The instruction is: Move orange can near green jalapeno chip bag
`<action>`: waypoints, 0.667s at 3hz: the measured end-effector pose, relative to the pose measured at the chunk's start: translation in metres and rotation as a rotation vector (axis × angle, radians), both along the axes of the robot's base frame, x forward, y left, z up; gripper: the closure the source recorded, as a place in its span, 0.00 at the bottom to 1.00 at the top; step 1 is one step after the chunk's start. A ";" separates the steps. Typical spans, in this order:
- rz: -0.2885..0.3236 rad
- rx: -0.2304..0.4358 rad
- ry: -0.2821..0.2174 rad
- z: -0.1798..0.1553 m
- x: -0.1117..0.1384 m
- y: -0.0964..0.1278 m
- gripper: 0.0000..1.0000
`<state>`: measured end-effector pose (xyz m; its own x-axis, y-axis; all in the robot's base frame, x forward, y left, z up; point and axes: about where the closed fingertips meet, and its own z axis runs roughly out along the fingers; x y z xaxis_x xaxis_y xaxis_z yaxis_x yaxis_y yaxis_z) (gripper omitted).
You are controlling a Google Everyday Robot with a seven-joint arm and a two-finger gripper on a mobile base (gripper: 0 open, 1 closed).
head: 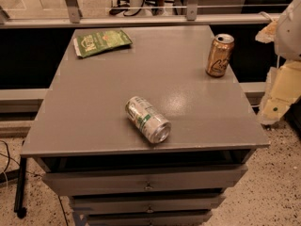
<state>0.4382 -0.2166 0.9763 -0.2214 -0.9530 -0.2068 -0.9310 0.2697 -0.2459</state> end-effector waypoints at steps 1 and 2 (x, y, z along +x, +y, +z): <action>0.006 0.010 -0.008 0.000 0.001 0.002 0.00; 0.012 0.084 -0.048 -0.013 0.031 -0.002 0.00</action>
Offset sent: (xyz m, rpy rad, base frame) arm 0.0855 -0.0082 -0.0367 0.1999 -0.1105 0.0185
